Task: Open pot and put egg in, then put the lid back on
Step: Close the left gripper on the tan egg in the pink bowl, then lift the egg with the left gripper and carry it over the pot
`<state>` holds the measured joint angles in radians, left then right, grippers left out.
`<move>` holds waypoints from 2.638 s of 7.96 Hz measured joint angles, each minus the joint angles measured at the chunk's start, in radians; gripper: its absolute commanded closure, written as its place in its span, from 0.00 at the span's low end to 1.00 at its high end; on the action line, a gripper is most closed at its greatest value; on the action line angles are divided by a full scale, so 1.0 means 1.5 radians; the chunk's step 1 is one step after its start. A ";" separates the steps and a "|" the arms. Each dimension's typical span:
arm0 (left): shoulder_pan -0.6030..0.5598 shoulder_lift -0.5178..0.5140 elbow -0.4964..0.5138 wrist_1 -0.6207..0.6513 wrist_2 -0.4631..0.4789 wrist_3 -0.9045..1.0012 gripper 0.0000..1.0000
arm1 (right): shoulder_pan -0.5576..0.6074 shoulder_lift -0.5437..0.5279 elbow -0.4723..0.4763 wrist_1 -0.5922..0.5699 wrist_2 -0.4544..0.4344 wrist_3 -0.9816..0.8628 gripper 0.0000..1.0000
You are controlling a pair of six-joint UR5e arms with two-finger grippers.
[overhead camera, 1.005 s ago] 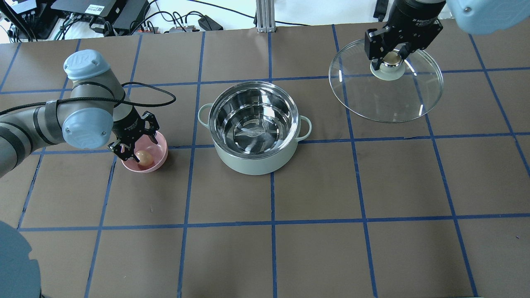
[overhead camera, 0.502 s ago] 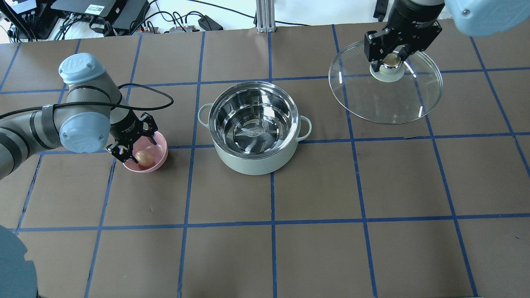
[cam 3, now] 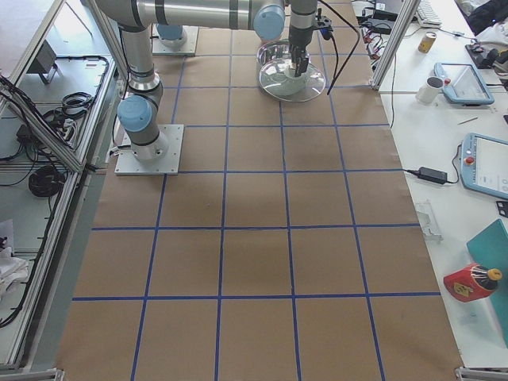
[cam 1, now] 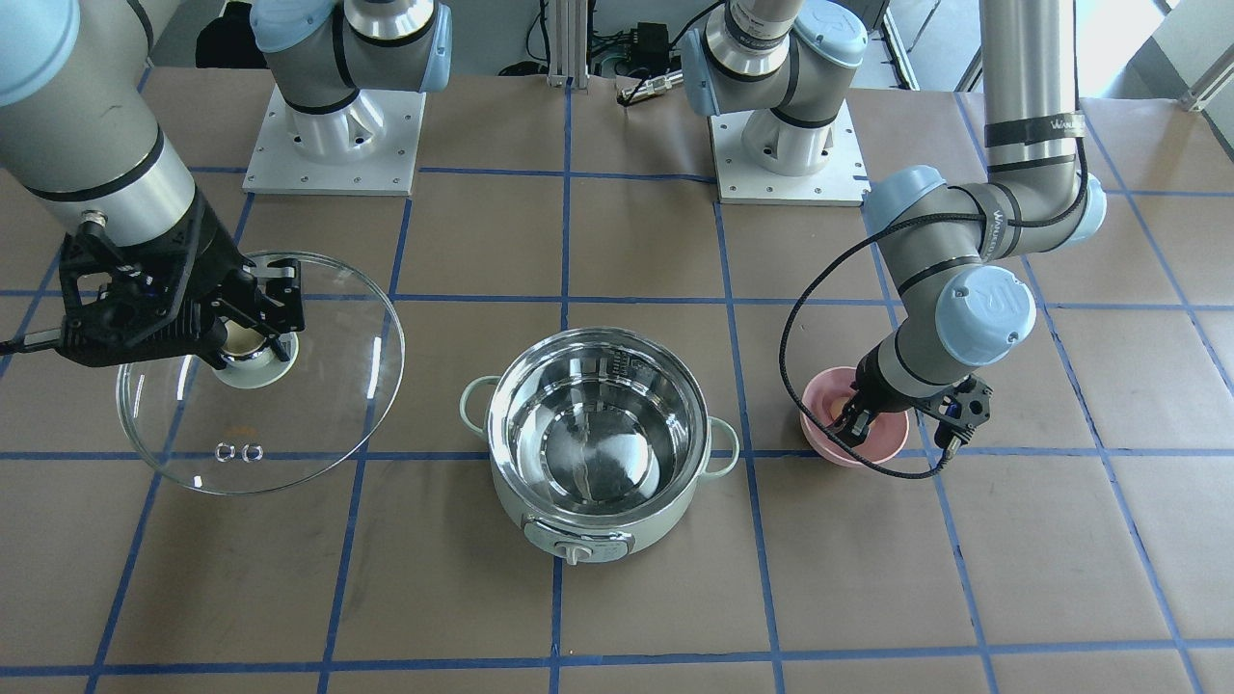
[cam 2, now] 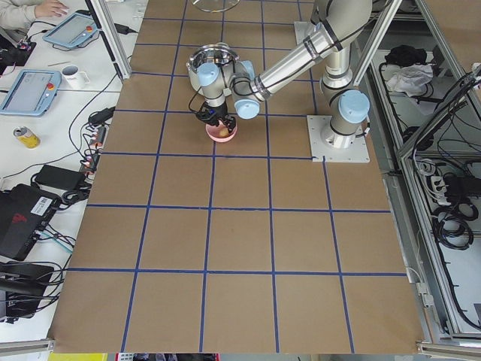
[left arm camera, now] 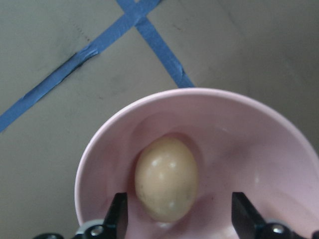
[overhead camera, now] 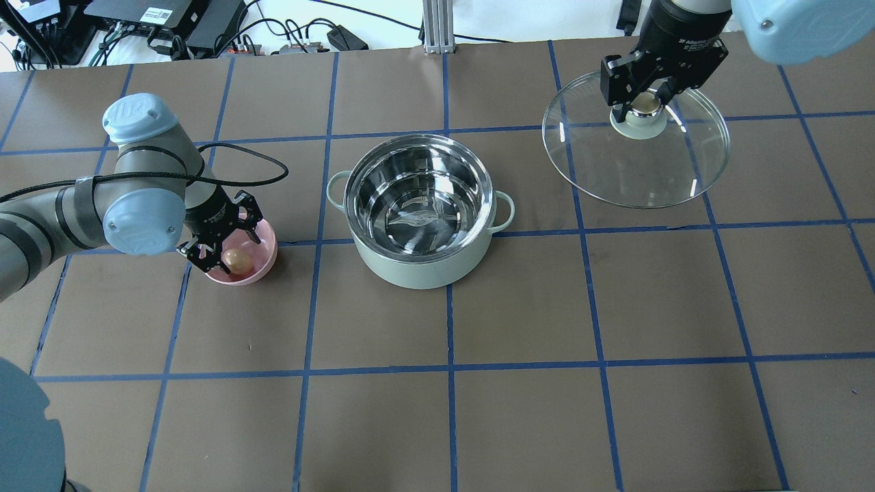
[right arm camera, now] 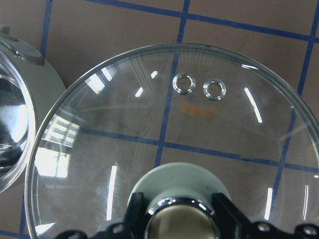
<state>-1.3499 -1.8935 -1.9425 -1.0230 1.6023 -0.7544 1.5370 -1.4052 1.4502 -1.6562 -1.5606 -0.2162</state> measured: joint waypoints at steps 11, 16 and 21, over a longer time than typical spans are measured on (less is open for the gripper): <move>0.026 -0.013 -0.017 0.016 -0.015 0.025 0.67 | 0.000 0.001 0.003 -0.008 -0.014 0.000 1.00; 0.022 -0.006 -0.012 0.013 -0.010 -0.001 0.82 | 0.000 0.005 0.005 -0.008 -0.014 0.000 1.00; 0.014 0.075 0.090 -0.181 -0.007 -0.030 0.82 | 0.000 0.001 0.005 -0.007 -0.018 0.000 1.00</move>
<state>-1.3288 -1.7813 -1.8073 -1.2938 1.5925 -0.7986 1.5371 -1.4043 1.4573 -1.6669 -1.5877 -0.2163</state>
